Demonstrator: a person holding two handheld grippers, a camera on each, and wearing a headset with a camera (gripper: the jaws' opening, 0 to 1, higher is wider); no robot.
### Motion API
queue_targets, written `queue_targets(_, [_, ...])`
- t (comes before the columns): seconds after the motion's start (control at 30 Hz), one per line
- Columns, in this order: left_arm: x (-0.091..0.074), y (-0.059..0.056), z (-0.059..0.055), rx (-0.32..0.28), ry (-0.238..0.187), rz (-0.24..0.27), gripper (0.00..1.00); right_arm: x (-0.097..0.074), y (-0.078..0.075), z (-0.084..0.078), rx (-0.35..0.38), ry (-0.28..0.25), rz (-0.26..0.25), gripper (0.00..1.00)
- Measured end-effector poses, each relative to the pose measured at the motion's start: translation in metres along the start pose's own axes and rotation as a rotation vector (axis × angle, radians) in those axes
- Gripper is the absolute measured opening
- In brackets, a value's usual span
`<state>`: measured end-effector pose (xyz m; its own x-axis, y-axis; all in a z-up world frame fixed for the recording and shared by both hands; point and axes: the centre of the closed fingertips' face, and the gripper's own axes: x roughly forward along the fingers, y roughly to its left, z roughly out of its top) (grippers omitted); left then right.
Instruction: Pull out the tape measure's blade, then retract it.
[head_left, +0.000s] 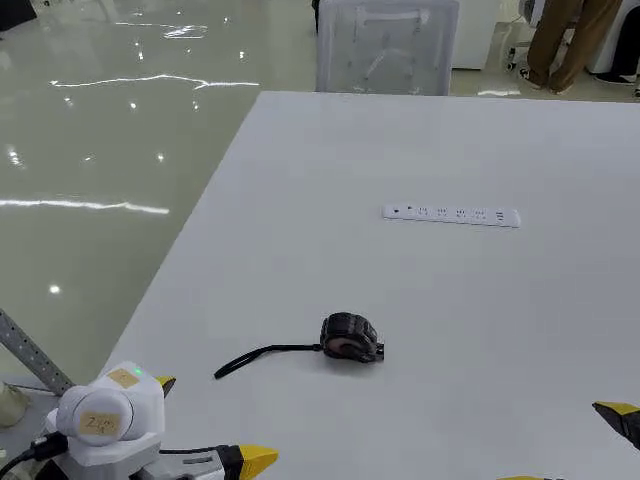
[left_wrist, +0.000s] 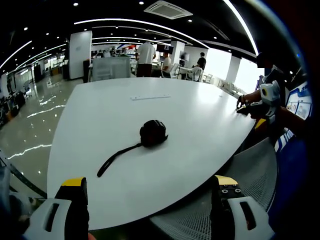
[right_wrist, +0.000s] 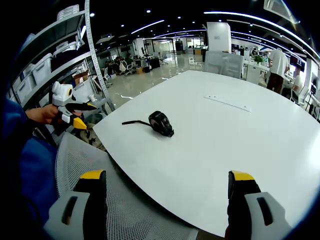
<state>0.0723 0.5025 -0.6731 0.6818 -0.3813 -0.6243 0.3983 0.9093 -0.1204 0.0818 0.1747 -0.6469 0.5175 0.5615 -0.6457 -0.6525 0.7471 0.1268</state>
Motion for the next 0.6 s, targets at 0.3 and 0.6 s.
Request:
queue_targets(0.3, [0.0022,0.0021,0.0004,-0.002,0.003,0.001,1.00,0.0005,-0.0003,-0.0038,-0.004,0.011,0.004,0.98])
queue_targets(0.6, [0.0011,0.0032,-0.0031,-0.002,0.008,0.003,1.00,0.0010,0.0011,-0.0079,-0.009,0.018,0.013,0.97])
